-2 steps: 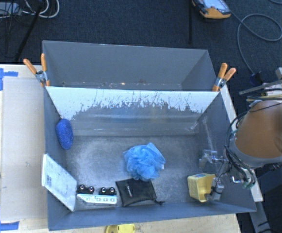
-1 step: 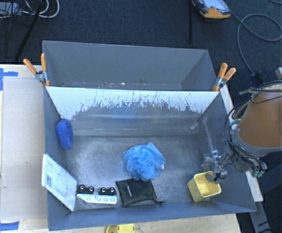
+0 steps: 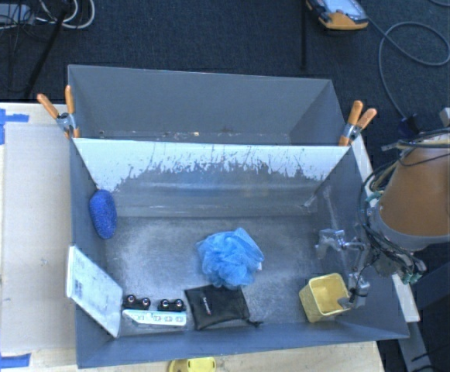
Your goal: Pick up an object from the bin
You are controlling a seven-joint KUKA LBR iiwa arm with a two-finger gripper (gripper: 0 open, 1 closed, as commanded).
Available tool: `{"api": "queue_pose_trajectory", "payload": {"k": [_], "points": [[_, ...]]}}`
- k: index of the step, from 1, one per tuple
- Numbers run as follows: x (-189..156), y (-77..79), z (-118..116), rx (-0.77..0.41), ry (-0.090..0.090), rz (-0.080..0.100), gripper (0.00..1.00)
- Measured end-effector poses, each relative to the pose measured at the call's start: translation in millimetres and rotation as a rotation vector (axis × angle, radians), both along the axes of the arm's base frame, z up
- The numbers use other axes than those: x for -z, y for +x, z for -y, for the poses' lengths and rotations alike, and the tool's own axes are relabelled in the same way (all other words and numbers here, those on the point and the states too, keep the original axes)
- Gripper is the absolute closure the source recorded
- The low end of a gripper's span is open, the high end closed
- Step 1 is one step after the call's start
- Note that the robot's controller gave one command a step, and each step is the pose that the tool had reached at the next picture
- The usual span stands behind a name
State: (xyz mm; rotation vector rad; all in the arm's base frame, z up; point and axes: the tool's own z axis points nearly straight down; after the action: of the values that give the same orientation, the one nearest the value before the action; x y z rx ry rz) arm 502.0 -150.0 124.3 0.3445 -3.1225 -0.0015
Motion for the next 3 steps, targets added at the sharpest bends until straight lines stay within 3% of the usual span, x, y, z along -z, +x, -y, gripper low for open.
{"api": "queue_pose_trajectory", "payload": {"k": [1, 2, 3], "points": [[0, 0.0, 0, -0.001, 0.0, 0.0, 0.0], [29, -2.8, -21, -0.221, -0.003, 0.004, 0.0], [48, -1.7, -28, -0.405, 0.005, -0.001, 0.0]]}}
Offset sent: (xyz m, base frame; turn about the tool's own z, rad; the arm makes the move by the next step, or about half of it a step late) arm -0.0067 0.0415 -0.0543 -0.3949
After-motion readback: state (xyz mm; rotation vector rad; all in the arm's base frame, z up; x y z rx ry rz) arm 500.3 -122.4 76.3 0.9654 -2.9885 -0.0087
